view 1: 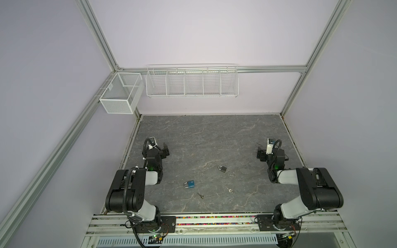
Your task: Unlock with the key
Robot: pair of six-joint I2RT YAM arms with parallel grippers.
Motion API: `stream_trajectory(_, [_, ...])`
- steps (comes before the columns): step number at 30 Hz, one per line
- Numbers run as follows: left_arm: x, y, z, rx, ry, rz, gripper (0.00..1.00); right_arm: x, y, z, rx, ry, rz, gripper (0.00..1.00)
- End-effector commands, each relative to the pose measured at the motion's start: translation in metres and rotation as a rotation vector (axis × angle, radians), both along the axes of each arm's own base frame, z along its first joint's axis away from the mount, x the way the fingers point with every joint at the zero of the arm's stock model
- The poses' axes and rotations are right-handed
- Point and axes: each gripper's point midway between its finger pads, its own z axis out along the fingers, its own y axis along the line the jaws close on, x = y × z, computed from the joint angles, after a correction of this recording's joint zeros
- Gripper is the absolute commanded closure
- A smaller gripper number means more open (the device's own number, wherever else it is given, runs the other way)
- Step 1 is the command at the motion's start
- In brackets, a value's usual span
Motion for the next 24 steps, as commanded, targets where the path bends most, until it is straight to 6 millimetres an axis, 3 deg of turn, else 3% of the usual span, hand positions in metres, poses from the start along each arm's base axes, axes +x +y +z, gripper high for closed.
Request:
stream_trajectory(1, [0.002,-0.002,0.003,0.006,-0.01,-0.015,0.01,0.004,0.0,0.011,-0.012,-0.038,0.01,0.12])
stream_trajectory(19, [0.002,-0.002,0.003,0.006,-0.011,-0.015,0.01,0.003,0.0,0.011,-0.012,-0.039,0.011,0.11])
stream_trajectory(24, [-0.009,0.001,0.018,-0.002,-0.072,0.0,0.01,0.003,-0.002,0.023,-0.012,-0.033,0.001,0.11])
